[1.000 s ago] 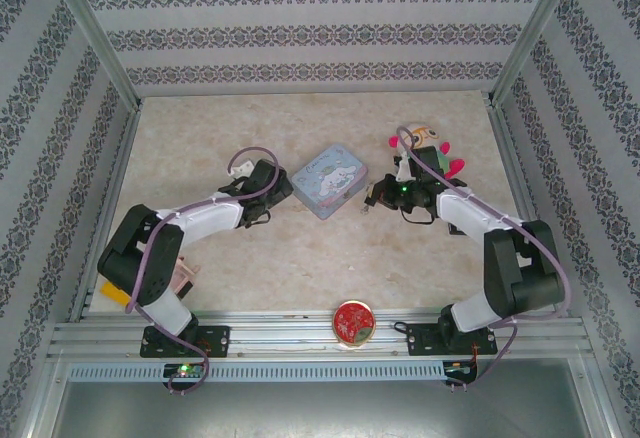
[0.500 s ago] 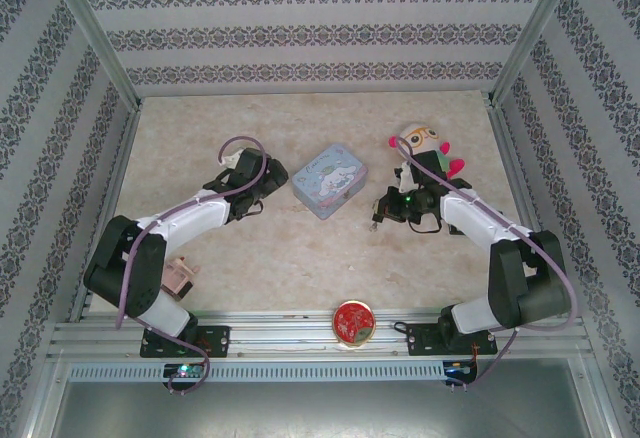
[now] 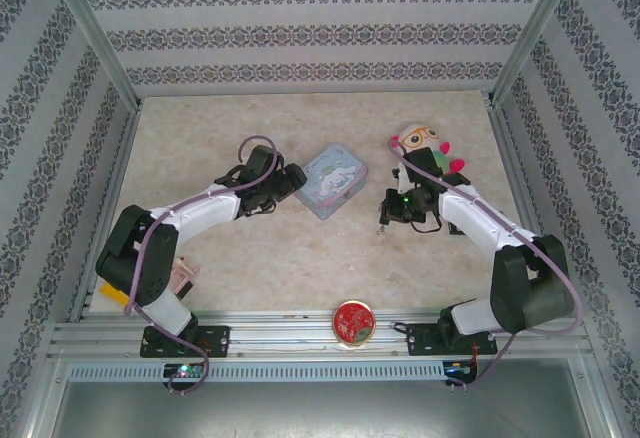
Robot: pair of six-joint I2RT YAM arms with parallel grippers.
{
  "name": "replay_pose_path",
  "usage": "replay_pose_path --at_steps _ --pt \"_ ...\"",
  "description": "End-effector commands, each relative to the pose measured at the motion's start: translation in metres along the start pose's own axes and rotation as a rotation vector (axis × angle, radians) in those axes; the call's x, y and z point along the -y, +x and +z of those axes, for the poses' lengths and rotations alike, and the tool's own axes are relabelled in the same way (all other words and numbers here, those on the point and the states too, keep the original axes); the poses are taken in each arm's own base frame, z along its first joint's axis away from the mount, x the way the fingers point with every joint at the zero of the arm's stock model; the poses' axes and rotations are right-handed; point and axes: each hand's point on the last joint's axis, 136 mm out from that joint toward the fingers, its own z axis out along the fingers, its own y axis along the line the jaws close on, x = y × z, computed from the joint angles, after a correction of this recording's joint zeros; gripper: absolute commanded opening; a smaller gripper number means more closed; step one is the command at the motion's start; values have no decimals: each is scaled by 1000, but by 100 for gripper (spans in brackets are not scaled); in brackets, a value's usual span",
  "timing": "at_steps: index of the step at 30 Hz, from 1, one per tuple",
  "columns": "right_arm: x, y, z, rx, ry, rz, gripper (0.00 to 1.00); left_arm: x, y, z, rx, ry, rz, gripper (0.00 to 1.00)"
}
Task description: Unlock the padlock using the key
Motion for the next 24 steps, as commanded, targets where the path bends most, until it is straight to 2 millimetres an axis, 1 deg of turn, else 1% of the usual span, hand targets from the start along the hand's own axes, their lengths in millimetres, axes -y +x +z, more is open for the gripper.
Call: replay_pose_path --at_steps 1,7,11,14,18,20,21,23,24 --pt "11 3 -6 -51 127 -78 0 18 4 -1 -26 55 -8 86" --pt "27 15 3 -174 296 -143 0 23 2 -4 -22 70 15 89" --pt "22 20 17 -232 275 -152 0 24 2 -5 -24 76 21 94" --pt "26 19 23 -249 302 -144 0 22 2 -6 -18 76 18 94" --pt "39 16 24 -264 393 -139 3 19 0 -9 -6 69 17 95" --pt "48 14 23 -267 450 -138 6 18 -1 -9 -4 66 17 96" --pt "51 13 23 -270 475 -138 10 17 -1 -9 -4 65 15 96" --pt "54 12 25 -278 504 -143 15 17 -2 -9 -3 64 14 96" --pt "55 12 27 -282 509 -145 16 16 -2 -9 -4 62 14 96"
